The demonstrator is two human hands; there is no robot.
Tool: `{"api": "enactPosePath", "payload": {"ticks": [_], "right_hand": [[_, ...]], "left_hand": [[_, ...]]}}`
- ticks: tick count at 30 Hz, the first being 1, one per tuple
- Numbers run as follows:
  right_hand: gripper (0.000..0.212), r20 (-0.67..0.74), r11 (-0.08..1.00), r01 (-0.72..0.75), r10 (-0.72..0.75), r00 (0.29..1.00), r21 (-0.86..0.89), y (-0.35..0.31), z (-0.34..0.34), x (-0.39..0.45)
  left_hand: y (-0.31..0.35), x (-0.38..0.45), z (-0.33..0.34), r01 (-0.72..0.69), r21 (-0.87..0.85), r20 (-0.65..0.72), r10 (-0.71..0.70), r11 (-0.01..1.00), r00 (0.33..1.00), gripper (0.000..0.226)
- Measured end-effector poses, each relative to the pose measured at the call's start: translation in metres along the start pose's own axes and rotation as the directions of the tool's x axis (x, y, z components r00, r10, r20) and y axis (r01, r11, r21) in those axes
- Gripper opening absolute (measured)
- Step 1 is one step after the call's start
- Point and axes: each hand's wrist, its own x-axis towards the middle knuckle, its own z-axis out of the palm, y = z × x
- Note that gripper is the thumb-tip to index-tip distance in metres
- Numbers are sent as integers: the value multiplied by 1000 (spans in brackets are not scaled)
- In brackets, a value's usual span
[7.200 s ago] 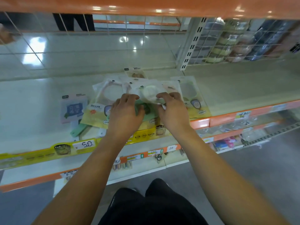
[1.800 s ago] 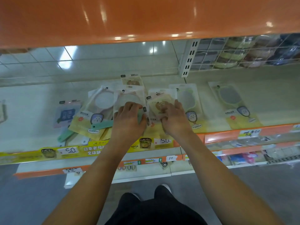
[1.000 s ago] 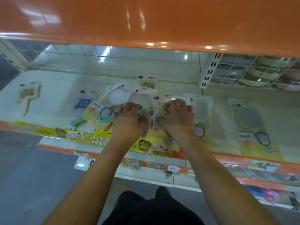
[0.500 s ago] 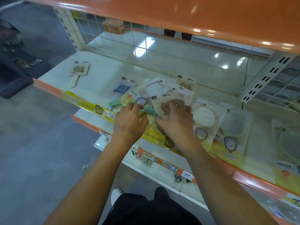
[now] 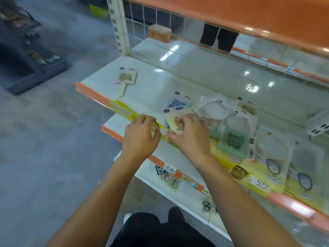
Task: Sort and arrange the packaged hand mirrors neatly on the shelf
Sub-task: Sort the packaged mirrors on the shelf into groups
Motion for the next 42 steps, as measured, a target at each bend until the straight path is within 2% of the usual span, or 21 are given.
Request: {"api": "enactPosePath", "payload": {"ticks": [8, 11, 18, 22, 26, 31, 38, 42], "right_hand": [[42, 23, 998, 56, -56, 998, -3, -97, 45, 10], [43, 77, 997, 83, -82, 994, -5, -134, 61, 11], [43, 140, 989, 146, -143, 980, -11, -184, 86, 20], [42, 159, 984, 177, -178, 971, 20, -203, 100, 26], [50, 191, 976, 212, -219, 957, 57, -218, 111, 35], [39, 144, 973, 218, -227, 963, 80, -218, 123, 66], [36, 75, 974, 200, -208, 975, 104, -211, 129, 125], [38, 104, 978, 179, -190, 976, 106, -210, 128, 151]], "left_hand": [[-93, 9, -40, 63, -11, -13, -63, 998, 998, 32], [-125, 10, -56, 96, -11, -28, -97, 995, 995, 31], [-174, 6, -77, 195, -26, -44, -196, 980, 980, 34], [-194, -2, -83, 242, -7, -57, -242, 970, 969, 34], [-208, 2, -87, 276, 17, -74, -274, 961, 959, 32], [-213, 27, -86, 300, 45, -67, -296, 953, 953, 34], [-212, 88, -82, 245, 114, -89, -235, 963, 968, 32], [-210, 114, -76, 227, 124, -82, -218, 966, 972, 34]]}}
